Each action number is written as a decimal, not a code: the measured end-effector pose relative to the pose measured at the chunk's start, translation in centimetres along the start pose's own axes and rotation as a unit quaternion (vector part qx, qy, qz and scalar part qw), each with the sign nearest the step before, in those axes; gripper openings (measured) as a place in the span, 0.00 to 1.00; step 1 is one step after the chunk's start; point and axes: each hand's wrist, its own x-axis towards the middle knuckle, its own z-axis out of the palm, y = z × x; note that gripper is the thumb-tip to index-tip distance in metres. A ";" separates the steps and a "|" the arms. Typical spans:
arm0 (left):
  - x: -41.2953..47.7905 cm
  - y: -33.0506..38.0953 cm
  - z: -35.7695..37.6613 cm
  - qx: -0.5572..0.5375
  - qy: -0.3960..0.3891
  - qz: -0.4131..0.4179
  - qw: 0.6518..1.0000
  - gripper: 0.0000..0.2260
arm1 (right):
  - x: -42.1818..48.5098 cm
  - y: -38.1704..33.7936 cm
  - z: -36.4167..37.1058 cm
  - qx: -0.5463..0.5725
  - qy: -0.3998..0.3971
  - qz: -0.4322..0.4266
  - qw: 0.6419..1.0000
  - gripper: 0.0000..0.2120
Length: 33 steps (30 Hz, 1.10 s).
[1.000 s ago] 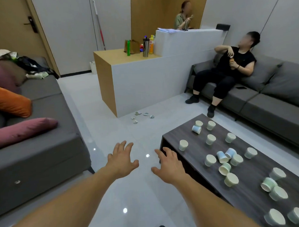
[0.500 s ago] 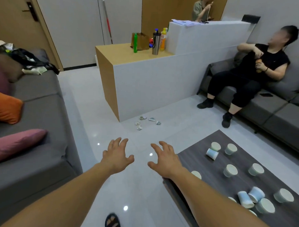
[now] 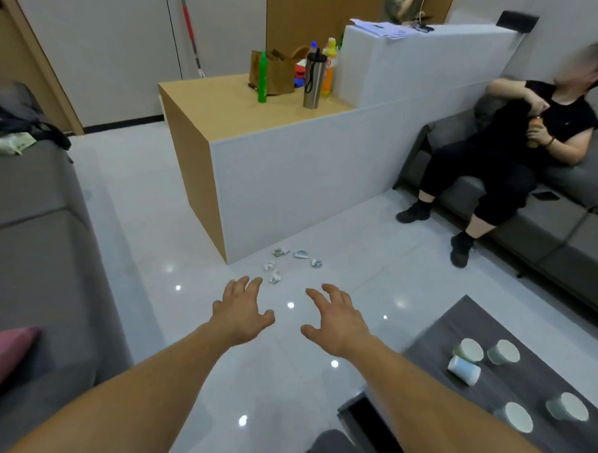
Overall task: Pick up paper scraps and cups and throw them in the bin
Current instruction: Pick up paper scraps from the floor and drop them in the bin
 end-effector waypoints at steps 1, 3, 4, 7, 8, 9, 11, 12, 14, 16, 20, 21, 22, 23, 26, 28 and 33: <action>1.8 0.0 -0.5 0.005 -0.006 -0.001 1.000 0.35 | 2.0 0.0 -0.4 0.000 -0.003 -0.001 1.000 0.36; 5.8 -0.1 -1.4 0.014 -0.015 -0.002 1.000 0.35 | 6.2 0.4 -1.1 -0.003 -0.011 -0.003 1.000 0.36; 7.9 -0.1 -2.0 0.018 -0.016 -0.003 1.000 0.35 | 8.4 0.7 -1.3 -0.006 -0.017 -0.006 1.000 0.36; 14.4 0.0 -3.9 0.018 -0.007 -0.010 1.000 0.35 | 15.5 1.8 -2.2 0.000 -0.029 -0.011 1.000 0.36; 16.5 0.0 -4.7 0.017 -0.004 -0.015 1.000 0.35 | 17.9 2.1 -2.6 0.002 -0.031 -0.012 0.999 0.36; 18.5 0.1 -5.4 0.017 -0.005 -0.022 1.000 0.35 | 20.2 2.4 -3.0 0.003 -0.037 -0.012 0.999 0.36; 22.2 0.3 -6.9 0.019 -0.011 -0.037 0.999 0.35 | 24.1 2.8 -4.1 0.007 -0.054 -0.018 0.998 0.36; 24.0 0.3 -7.5 0.016 -0.012 -0.045 0.999 0.35 | 26.0 3.0 -4.7 0.009 -0.058 -0.025 0.998 0.35; 27.5 0.6 -8.4 0.008 -0.011 -0.055 0.998 0.35 | 30.0 3.7 -6.1 0.004 -0.061 -0.035 0.997 0.35; 30.6 0.7 -9.0 0.003 -0.024 -0.054 0.998 0.35 | 33.5 4.3 -7.0 -0.001 -0.072 -0.030 0.997 0.35; 36.8 -0.3 -9.3 0.009 -0.070 -0.052 0.996 0.35 | 39.4 4.6 -6.8 0.002 -0.093 -0.020 0.995 0.35; 38.7 -0.7 -9.3 0.007 -0.081 -0.052 0.995 0.35 | 40.8 4.5 -6.4 0.006 -0.099 -0.016 0.995 0.35; 40.7 -1.1 -9.3 0.006 -0.092 -0.048 0.995 0.35 | 42.3 4.4 -5.9 0.011 -0.104 -0.010 0.995 0.35; 42.6 -1.5 -9.0 0.005 -0.103 -0.040 0.994 0.35 | 43.7 4.4 -5.3 0.015 -0.109 -0.002 0.994 0.35; 48.1 -3.1 -8.1 -0.001 -0.151 -0.024 0.988 0.35 | 47.7 4.5 -3.2 0.036 -0.132 0.042 0.990 0.35; 51.7 -4.4 -7.0 0.013 -0.190 -0.015 0.982 0.35 | 50.1 4.7 -1.6 0.057 -0.147 0.073 0.985 0.34; 60.8 -7.1 -1.3 0.019 -0.245 -0.018 0.969 0.33 | 57.3 6.5 4.8 0.094 -0.172 0.113 0.974 0.35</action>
